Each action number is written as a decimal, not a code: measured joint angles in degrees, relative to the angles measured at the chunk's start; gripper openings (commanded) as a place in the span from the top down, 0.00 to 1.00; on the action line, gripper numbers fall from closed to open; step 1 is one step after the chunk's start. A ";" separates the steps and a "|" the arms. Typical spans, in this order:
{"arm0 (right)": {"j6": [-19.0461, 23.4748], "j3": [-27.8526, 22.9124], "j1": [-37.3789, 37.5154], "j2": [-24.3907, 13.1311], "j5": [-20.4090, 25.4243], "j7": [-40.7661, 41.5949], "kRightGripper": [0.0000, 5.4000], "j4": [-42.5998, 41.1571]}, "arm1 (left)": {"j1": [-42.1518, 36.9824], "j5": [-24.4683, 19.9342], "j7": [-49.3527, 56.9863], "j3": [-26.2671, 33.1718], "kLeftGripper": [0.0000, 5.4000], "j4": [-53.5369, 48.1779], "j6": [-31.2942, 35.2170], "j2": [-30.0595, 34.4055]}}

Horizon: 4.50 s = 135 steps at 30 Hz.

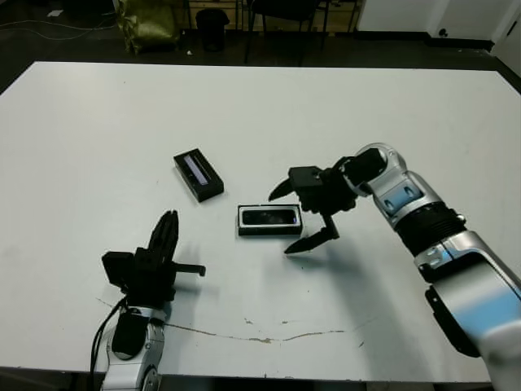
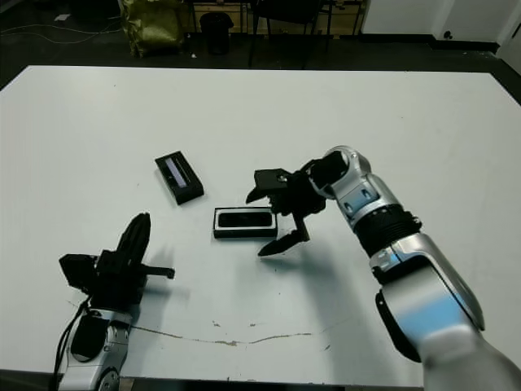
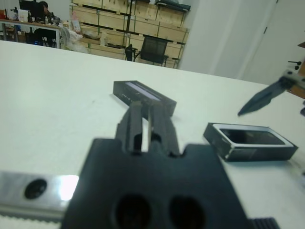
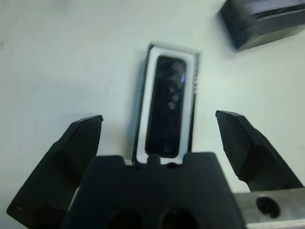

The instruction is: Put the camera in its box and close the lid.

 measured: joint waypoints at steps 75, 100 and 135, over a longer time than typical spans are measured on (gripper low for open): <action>-4.75 -14.31 64.51 9.70 13.33 -59.40 1.00 -56.98 | -87.10 47.16 -29.35 -34.90 1.00 79.20 7.49 14.31; 1.72 -12.63 67.17 9.68 11.40 -63.40 1.00 -62.11 | -80.71 47.46 -33.26 -33.63 1.00 79.87 8.66 12.09; 1.43 -12.12 64.91 10.66 13.52 -62.27 1.00 -59.16 | -82.89 53.58 -42.95 -38.47 1.00 79.81 7.34 14.57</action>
